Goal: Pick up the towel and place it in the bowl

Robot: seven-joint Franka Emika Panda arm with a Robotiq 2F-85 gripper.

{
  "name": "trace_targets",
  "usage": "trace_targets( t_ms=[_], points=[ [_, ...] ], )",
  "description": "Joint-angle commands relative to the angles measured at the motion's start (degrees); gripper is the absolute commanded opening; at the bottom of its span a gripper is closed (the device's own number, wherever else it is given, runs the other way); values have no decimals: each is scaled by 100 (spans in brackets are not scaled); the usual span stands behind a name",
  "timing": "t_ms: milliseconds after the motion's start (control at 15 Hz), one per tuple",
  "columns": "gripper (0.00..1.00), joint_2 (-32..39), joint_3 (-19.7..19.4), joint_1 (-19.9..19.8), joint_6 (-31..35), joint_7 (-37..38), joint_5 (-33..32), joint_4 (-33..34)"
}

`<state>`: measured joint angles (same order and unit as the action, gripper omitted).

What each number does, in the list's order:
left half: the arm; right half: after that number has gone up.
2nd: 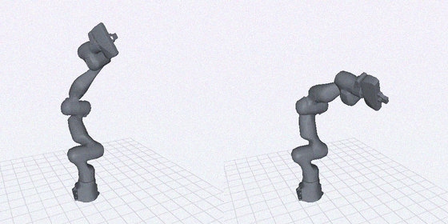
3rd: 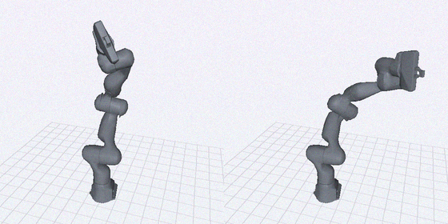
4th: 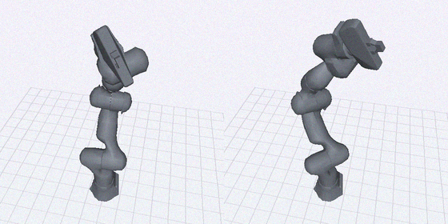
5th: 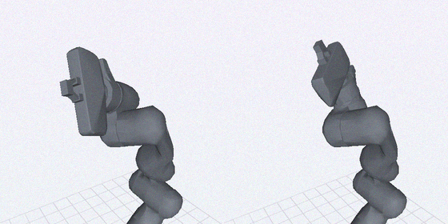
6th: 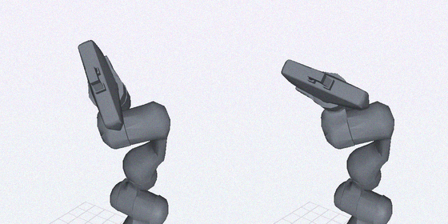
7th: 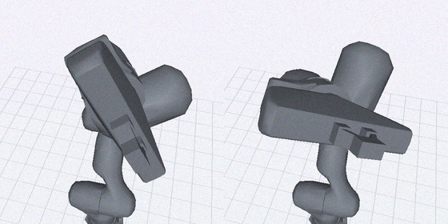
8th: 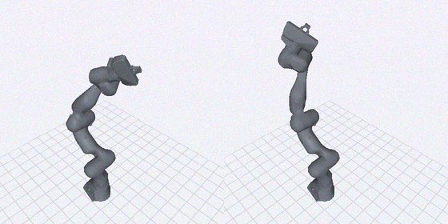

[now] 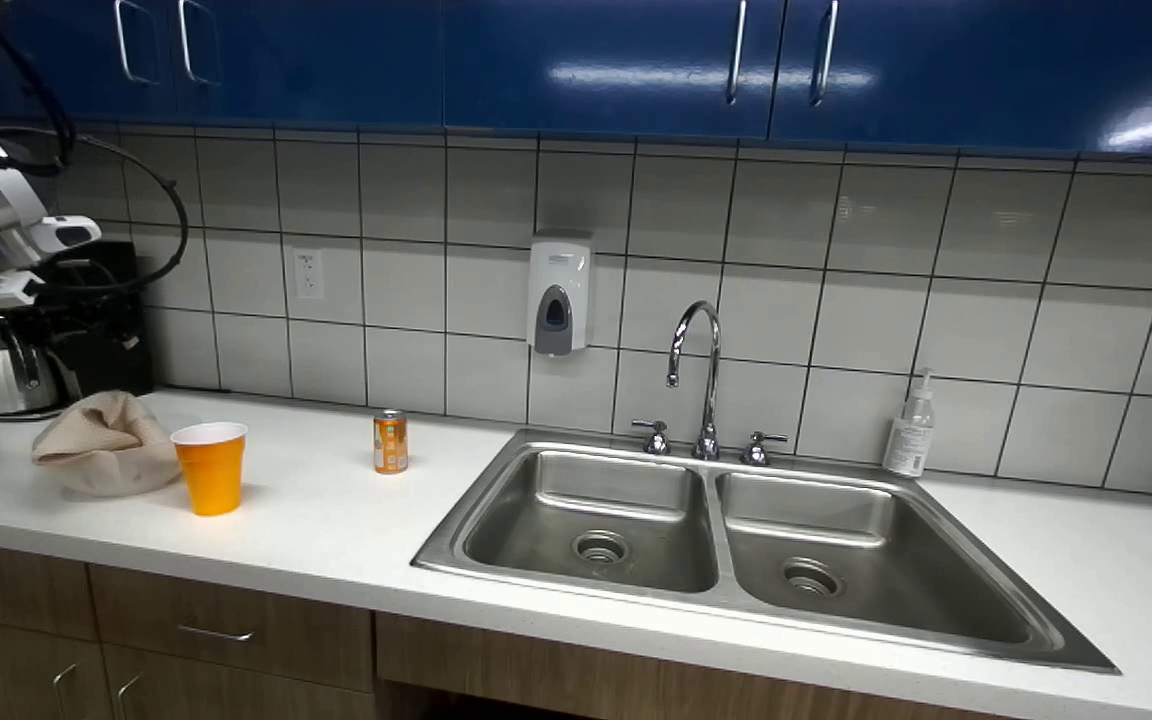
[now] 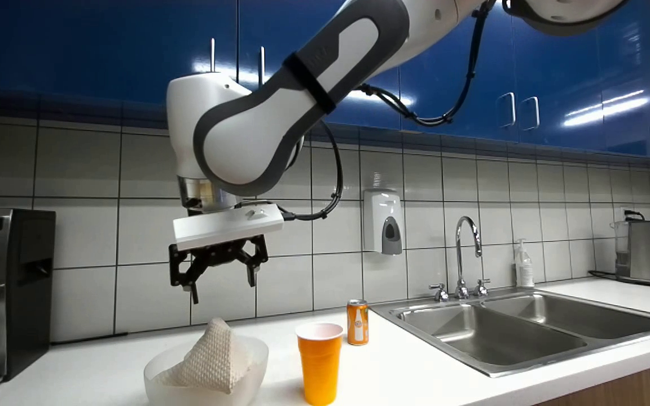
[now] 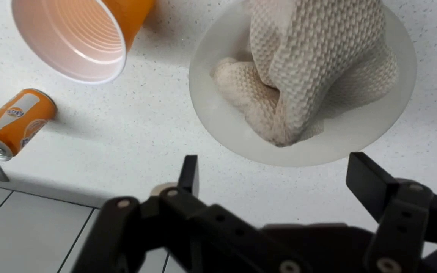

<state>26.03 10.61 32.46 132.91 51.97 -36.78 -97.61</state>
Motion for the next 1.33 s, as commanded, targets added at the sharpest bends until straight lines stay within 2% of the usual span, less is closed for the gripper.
trace_targets(
  t_ms=[0, 333, 1267],
  points=[
    [100, -516, -22, -56, 72, -112, 99, -402],
    [100, -1209, -49, -337, 273, -29, 33, -1079],
    [100, -3384, -17, -1639, 1449, -101, 72, -3627]
  ],
)
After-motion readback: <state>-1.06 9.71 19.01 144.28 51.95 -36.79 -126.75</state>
